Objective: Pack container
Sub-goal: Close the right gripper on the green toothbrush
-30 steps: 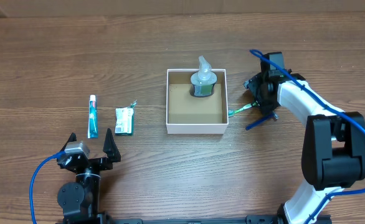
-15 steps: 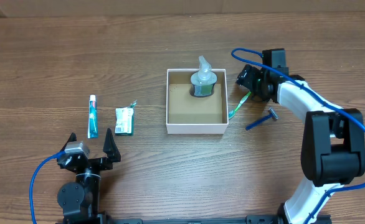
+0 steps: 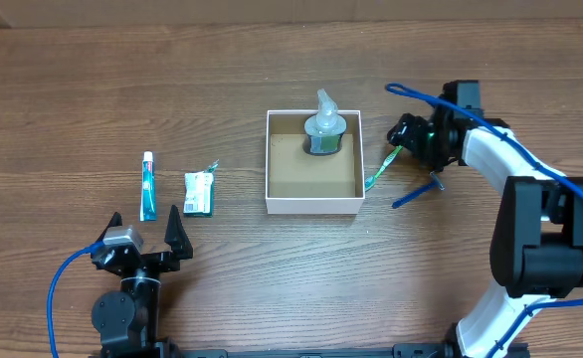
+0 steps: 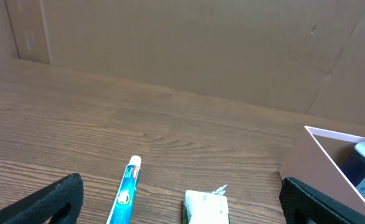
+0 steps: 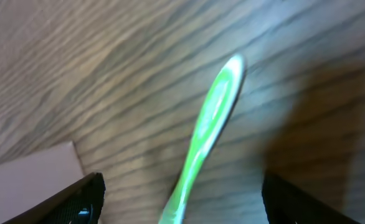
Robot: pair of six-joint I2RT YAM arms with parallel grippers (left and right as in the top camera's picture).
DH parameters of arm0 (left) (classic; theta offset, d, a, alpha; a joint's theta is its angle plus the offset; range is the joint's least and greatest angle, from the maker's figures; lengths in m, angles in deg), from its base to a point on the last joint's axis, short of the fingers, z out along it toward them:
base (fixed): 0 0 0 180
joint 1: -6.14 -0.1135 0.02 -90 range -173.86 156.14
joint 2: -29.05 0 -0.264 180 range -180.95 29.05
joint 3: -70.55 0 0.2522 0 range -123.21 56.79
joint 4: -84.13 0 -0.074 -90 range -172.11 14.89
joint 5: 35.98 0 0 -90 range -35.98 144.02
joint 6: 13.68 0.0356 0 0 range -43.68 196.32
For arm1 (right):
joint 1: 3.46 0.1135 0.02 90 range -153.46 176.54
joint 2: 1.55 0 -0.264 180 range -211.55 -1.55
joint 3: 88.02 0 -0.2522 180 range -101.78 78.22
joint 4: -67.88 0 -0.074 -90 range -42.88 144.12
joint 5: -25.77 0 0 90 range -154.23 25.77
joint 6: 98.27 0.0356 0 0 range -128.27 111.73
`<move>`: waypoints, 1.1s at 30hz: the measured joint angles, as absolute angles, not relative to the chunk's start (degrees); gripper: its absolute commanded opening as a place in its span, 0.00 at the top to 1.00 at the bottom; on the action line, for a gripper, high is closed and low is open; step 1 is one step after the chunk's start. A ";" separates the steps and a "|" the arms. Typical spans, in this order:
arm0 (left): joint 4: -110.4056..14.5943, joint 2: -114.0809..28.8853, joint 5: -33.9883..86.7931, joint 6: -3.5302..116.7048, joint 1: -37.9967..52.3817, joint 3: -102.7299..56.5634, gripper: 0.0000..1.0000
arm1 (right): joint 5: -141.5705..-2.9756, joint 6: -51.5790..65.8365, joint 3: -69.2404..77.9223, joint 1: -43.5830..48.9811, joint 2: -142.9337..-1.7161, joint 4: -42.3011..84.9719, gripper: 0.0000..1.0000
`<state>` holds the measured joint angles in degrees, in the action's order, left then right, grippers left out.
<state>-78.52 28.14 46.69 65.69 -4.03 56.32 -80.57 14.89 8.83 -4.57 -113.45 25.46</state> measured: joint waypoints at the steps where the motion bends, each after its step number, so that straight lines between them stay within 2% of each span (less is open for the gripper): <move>1: -78.54 28.14 46.69 65.69 -4.03 56.32 0.00 | -80.50 16.00 8.72 -3.91 -113.30 24.06 0.16; 4: -78.54 28.14 46.69 65.69 -4.03 56.32 0.00 | -80.50 18.89 8.44 -2.71 -112.97 20.93 0.13; 15: -78.54 28.14 46.69 65.69 -4.03 56.32 0.00 | -74.27 23.26 8.05 2.69 -112.33 16.04 0.15; 17: -78.54 28.14 46.69 65.69 -4.03 56.32 0.00 | -74.45 23.39 8.05 2.75 -112.33 16.17 0.27; 19: -78.54 28.14 46.69 65.69 -4.03 56.32 0.00 | -75.63 23.59 8.05 2.86 -112.33 15.90 0.55; 20: -78.54 28.14 46.69 65.69 -4.03 56.32 0.00 | -76.15 24.02 8.05 3.02 -112.33 15.49 0.59; 23: -78.52 28.14 46.69 65.69 -4.03 56.32 0.00 | -77.16 24.79 8.05 3.30 -112.05 14.53 0.59; 27: -78.52 28.14 46.69 65.69 -4.03 56.32 0.00 | -76.31 27.54 8.05 3.30 -110.35 12.87 0.49; 33: -78.52 28.14 46.69 65.69 -4.03 56.32 0.00 | -69.66 30.32 8.05 3.78 -110.24 13.19 0.46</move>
